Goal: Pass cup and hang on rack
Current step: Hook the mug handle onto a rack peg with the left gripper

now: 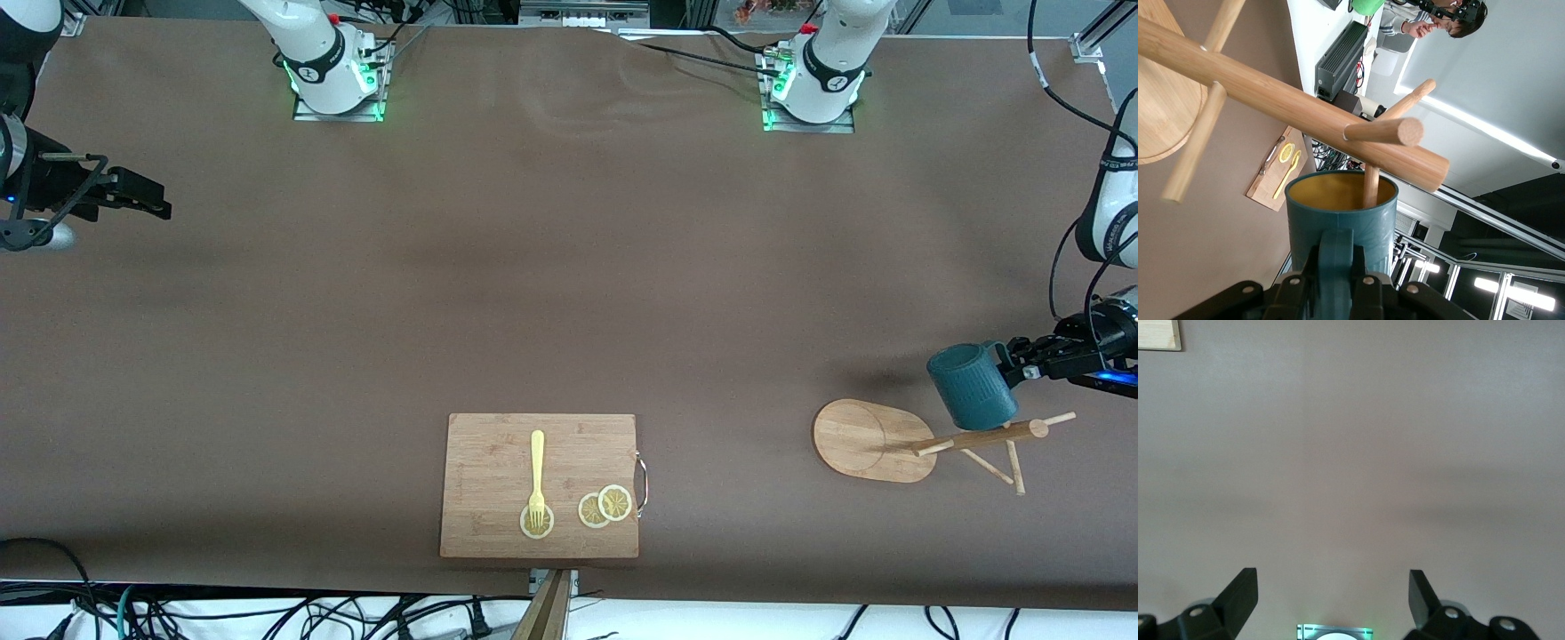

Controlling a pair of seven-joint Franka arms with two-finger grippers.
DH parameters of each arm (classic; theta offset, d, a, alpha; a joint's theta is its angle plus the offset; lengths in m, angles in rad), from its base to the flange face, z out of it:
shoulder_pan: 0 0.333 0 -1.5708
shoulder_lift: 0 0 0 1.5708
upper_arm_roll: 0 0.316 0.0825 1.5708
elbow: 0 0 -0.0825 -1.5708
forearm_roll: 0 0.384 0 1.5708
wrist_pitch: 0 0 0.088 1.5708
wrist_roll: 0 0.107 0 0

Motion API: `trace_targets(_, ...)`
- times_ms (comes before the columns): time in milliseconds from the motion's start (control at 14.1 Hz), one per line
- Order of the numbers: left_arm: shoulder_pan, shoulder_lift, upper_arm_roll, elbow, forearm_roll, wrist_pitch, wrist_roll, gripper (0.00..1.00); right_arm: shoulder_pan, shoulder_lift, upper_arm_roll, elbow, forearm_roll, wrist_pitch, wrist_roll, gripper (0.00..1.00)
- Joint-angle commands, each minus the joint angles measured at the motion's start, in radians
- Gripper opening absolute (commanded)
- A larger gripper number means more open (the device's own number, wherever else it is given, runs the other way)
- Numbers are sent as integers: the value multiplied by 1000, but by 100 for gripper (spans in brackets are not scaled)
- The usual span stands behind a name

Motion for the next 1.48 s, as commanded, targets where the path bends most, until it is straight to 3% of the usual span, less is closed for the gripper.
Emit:
trace_targets(0, -7, 41, 1, 49, 15, -12, -16, 0, -13, 4, 9, 17, 17, -19, -12, 100)
trace_targets(566, -12, 82, 6, 112, 38, -18, -29, 2, -13, 4, 9, 17, 17, -20, -13, 100)
trace_targets(707, -15, 99, 6, 112, 32, -20, -10, 23, -13, 4, 7, 17, 17, -20, -13, 100)
trace_targets(848, -15, 105, 4, 112, 27, -20, 1, 29, -13, 4, 9, 17, 17, -20, -13, 100)
trace_targets(919, -13, 105, 4, 112, 29, -20, 3, 47, -13, 4, 7, 17, 17, -20, -13, 100)
trace_targets(990, -13, 107, 4, 112, 30, -20, 7, 99, -13, 4, 7, 16, 17, -20, -15, 100)
trace_targets(1273, -13, 105, 8, 112, 41, -20, 58, 100, -13, 4, 7, 17, 17, -20, -15, 100)
trace_targets(1414, -12, 105, 9, 122, 117, -20, 108, 100, -13, 4, 9, 17, 17, -20, -13, 100)
